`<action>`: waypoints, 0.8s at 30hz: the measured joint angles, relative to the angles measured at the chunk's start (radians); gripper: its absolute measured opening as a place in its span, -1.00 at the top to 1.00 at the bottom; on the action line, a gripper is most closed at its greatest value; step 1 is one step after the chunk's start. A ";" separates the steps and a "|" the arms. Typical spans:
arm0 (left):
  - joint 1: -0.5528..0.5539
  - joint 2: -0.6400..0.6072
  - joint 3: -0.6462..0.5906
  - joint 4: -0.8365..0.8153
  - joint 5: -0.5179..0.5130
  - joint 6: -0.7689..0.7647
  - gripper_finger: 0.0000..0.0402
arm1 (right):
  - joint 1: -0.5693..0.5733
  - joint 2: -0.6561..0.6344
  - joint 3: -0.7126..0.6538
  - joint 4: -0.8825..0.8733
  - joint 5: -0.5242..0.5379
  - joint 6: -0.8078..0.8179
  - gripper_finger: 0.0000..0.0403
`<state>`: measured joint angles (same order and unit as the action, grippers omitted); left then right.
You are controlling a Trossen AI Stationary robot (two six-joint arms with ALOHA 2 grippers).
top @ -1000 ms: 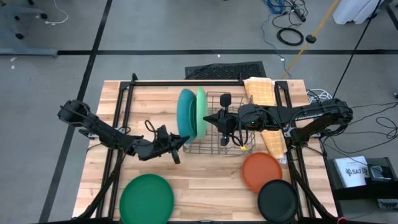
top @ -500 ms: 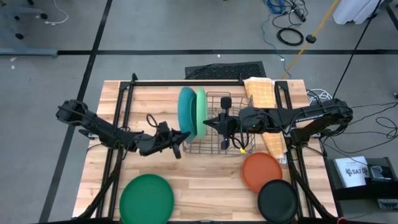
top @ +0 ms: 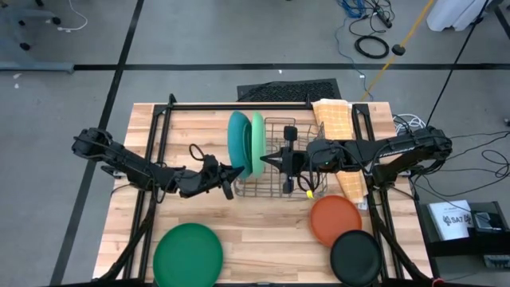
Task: Sort dishes
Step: Put the blue plate in the dishwasher rack
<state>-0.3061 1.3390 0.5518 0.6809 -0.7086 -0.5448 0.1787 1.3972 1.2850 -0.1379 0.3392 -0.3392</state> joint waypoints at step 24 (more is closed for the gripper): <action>0.000 0.001 0.002 -0.128 -0.001 -0.020 0.45 | 0.000 0.000 0.000 -0.006 -0.001 0.013 0.85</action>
<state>-0.3065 1.3403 0.5537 0.5525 -0.7098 -0.5650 0.1787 1.3972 1.2850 -0.1440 0.3384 -0.3260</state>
